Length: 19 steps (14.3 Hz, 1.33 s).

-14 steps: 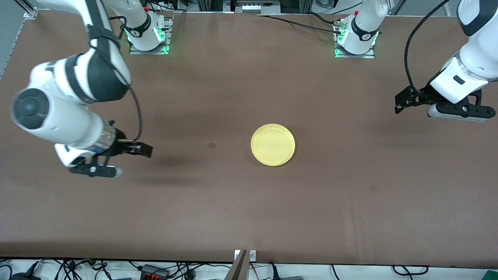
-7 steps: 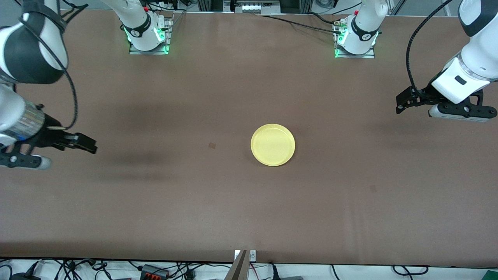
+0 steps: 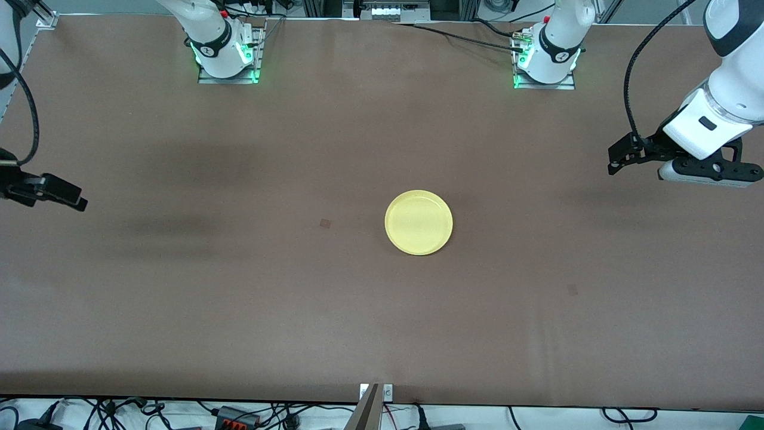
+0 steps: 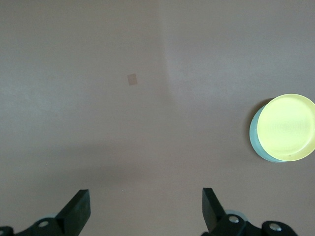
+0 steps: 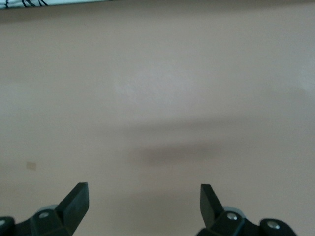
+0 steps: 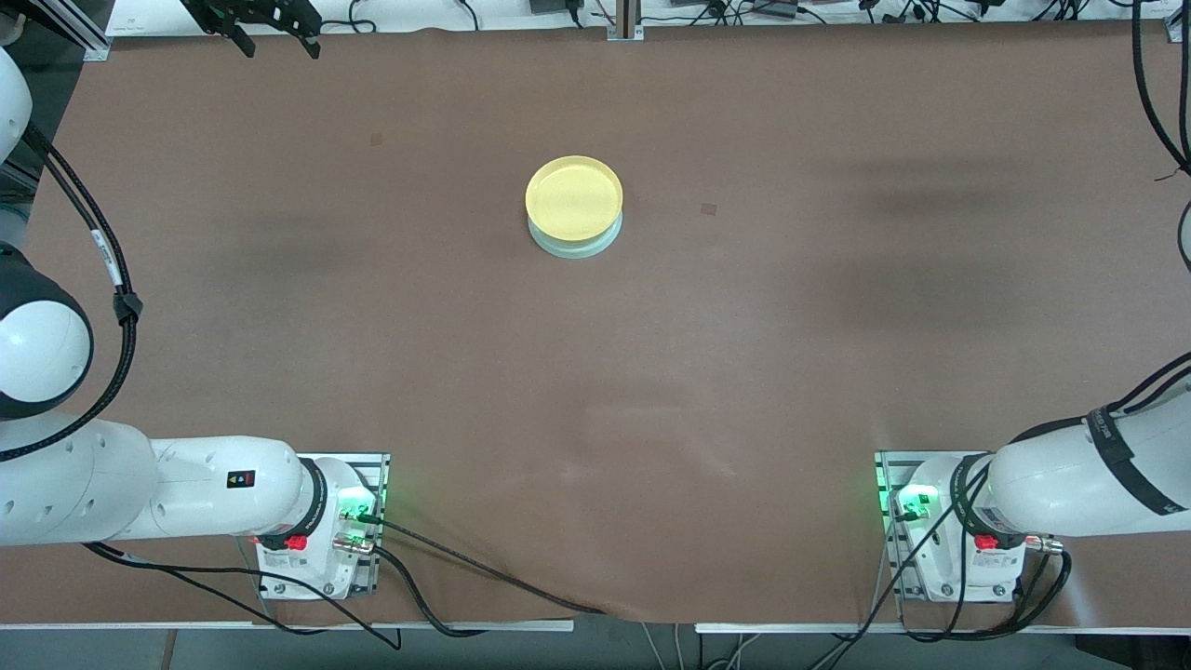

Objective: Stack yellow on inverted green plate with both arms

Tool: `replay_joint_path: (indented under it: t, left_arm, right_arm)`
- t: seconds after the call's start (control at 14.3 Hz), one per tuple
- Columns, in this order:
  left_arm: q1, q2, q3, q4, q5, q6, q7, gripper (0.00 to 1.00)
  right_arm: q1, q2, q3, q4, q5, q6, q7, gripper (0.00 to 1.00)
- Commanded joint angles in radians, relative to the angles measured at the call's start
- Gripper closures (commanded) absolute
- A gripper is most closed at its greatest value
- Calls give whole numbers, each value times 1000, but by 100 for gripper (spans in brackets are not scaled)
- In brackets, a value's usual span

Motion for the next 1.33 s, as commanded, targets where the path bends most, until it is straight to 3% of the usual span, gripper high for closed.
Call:
replay_joint_path:
  t: [0.0,0.28,0.56,0.7,1.26]
  left_arm:
    - [5,-16,-5,-10,24,-1,5,0]
    - [2,-11,-5,-6,24,2,5,0]
    - [2,-11,-5,-6,24,1,5,0]
    - [2,-11,-5,-6,24,2,5,0]
    - [-1,-5,-5,4,24,1,5,0]
  right_arm:
    - [-10,-39,26,-12,-37,-75,-12,0]
    - [-12,-85,24,-81,-34,-60,-26,0]
    - [-12,-221,23,-317,-42,83,-40,0]
    - [-7,-261,26,-371,-45,97,-54,0]
    - [-10,-205,27,-266,-37,31,-58,0]
